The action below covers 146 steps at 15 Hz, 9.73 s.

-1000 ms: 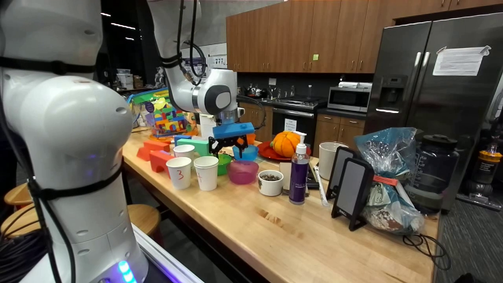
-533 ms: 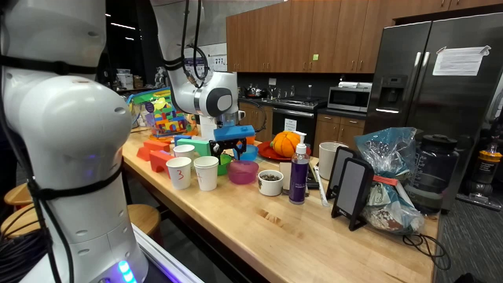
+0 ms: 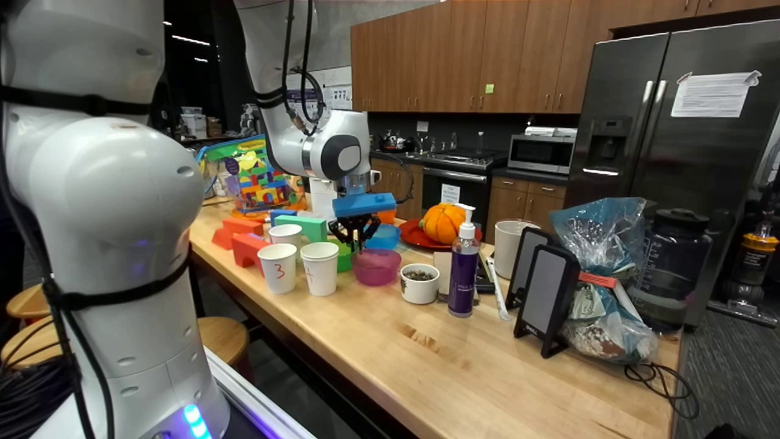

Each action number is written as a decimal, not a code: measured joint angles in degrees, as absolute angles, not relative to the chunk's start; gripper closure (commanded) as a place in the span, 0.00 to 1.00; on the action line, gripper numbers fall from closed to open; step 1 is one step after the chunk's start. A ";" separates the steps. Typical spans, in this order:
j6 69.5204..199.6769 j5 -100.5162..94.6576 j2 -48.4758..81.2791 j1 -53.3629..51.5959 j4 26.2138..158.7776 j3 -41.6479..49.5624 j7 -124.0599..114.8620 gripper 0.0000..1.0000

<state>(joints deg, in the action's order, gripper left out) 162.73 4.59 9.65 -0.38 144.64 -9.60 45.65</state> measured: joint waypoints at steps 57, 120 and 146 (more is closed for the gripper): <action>152.84 25.96 11.58 2.16 126.18 -5.46 34.48 0.99; 156.59 -18.56 -1.95 1.57 151.68 -2.66 28.74 0.00; 158.82 -10.93 5.94 2.35 147.85 1.24 35.17 0.00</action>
<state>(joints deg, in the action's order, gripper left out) 158.82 -10.93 5.94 2.35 147.85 1.24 35.17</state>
